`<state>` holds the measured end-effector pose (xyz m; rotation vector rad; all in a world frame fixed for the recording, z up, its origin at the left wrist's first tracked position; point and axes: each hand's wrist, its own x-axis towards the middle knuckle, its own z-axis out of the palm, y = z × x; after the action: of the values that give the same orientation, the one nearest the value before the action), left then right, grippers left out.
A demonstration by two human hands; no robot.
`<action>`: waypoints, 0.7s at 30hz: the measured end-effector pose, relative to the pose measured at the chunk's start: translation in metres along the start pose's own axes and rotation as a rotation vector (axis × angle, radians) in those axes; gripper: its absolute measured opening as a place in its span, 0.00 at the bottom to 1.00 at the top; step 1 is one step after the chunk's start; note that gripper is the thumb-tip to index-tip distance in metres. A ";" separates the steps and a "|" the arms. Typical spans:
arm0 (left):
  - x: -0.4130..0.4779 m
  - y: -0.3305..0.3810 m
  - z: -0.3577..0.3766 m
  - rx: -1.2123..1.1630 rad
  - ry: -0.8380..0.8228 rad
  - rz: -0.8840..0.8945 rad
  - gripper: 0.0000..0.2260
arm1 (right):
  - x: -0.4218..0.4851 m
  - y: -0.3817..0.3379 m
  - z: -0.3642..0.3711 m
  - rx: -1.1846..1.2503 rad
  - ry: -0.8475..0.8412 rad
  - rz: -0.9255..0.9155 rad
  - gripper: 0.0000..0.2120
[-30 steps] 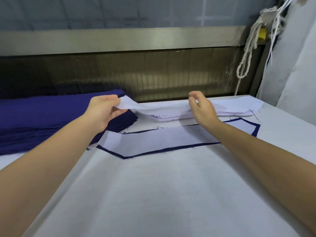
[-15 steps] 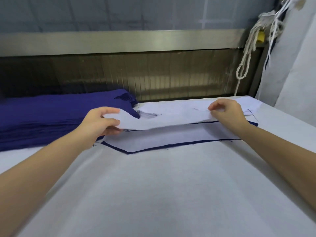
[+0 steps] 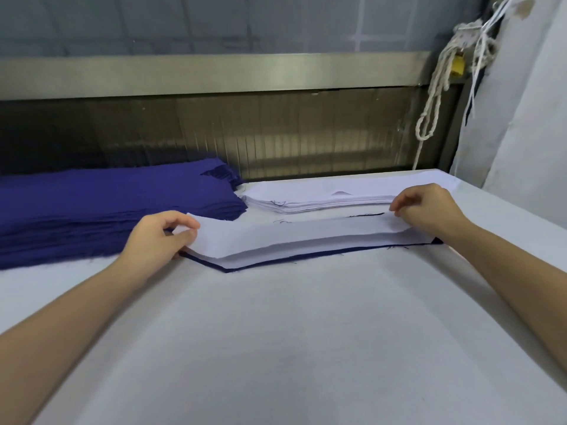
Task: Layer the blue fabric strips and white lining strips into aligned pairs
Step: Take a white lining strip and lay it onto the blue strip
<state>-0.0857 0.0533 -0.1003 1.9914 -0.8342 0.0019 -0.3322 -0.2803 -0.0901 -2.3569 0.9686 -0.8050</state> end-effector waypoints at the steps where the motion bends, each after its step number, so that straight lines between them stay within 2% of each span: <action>1: 0.001 -0.001 0.000 0.032 -0.011 0.004 0.08 | 0.000 0.002 -0.001 -0.004 0.001 0.012 0.12; 6: 0.001 -0.003 0.003 0.217 -0.001 0.099 0.08 | 0.002 0.009 0.000 -0.074 0.027 0.017 0.06; 10: 0.001 -0.003 0.003 0.254 0.017 0.129 0.09 | 0.000 0.009 0.005 -0.119 0.004 -0.038 0.09; 15: 0.001 -0.002 0.000 0.189 0.056 0.134 0.10 | 0.002 0.009 0.002 -0.123 0.057 -0.068 0.13; 21: -0.001 -0.001 0.002 0.233 -0.016 0.144 0.09 | 0.006 0.011 -0.002 -0.139 0.064 -0.054 0.14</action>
<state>-0.0866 0.0524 -0.1028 2.1450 -1.0247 0.1735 -0.3351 -0.2924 -0.0937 -2.4990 1.0214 -0.8643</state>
